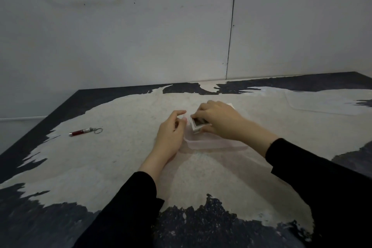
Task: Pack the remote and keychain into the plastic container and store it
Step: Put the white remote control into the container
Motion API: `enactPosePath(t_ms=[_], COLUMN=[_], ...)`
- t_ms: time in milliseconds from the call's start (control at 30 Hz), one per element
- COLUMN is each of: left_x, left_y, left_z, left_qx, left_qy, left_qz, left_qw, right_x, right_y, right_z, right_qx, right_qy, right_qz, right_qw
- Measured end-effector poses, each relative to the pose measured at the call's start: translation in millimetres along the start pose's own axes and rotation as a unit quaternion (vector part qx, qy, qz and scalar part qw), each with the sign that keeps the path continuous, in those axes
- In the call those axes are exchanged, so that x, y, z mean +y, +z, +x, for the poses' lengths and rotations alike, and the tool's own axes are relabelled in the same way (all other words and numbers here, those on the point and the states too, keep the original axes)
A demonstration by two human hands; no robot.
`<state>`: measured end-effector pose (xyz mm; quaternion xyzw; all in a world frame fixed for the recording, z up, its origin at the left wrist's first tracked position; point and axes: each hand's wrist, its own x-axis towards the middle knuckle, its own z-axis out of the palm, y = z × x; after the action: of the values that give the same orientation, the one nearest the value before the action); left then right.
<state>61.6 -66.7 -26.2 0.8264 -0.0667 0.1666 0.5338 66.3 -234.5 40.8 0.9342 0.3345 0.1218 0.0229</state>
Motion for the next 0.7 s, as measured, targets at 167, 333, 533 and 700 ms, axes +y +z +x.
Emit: enactPosePath(t_ms=[167,333,533,700], left_x=[1.6,9.0,-9.0,-37.5], left_y=[0.3,-17.8,-95.2,-147.7], left_z=[-0.7,-3.7,5.0,3.3], left_qx=[0.0,0.013,0.097,0.107], left_qy=[-0.009,0.024,-0.076,-0.196], left_qz=[0.001,0.097,0.455,0.52], left_qw=[1.0,0.995,0.882,0.825], right_x=[-4.8,0.2,21.9,31.1], right_y=[7.5,4.6,4.7,10.0], right_z=[6.7,-4.4,-51.7,-67.1], right_qx=[-0.01,0.053,0.159,0.167], right_qy=[0.057,0.082,0.149,0.205], right_qz=[0.093,0.179,0.195,0.214], right_qw=[0.994,0.979,0.956,0.94])
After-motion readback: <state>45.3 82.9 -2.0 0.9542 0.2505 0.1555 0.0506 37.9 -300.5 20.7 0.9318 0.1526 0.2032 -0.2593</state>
